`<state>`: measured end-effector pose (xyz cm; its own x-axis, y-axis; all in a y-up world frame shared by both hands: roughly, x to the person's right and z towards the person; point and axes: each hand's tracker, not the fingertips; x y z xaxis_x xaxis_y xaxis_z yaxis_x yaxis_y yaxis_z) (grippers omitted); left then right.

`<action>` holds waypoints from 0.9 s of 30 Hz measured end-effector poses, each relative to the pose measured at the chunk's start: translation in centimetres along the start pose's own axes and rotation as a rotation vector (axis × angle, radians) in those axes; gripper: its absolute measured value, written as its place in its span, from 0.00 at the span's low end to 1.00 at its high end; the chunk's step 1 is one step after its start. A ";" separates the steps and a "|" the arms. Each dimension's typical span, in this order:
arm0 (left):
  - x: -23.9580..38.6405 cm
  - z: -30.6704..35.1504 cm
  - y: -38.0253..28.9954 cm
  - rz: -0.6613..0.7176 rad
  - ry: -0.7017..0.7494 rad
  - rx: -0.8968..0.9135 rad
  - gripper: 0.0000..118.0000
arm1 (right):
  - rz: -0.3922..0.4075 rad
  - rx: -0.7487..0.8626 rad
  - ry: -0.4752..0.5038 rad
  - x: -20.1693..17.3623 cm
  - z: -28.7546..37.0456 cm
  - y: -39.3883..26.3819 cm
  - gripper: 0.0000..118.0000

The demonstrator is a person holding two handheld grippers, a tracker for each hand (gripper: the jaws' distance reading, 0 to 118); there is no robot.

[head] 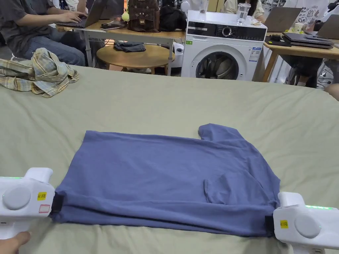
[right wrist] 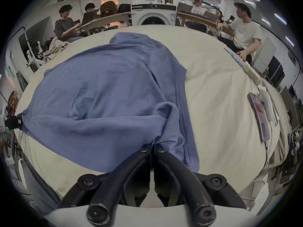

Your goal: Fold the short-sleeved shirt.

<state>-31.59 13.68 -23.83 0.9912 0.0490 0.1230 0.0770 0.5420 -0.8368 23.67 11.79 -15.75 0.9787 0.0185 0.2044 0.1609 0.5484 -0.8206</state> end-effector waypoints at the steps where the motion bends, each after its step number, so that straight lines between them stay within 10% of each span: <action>1: -0.1 0.5 0.3 0.007 -0.008 0.024 0.02 | -0.006 0.008 -0.004 -0.1 0.6 0.4 0.00; 27: -1.1 -7.5 15.7 0.105 -0.051 0.064 0.02 | -0.055 0.177 0.016 -1.1 -6.6 17.5 0.00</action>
<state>-30.70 15.87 -41.10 0.9866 0.1500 0.0645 -0.0358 0.5841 -0.8109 26.23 15.88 -33.89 0.9710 -0.0281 0.2372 0.1911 0.6872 -0.7009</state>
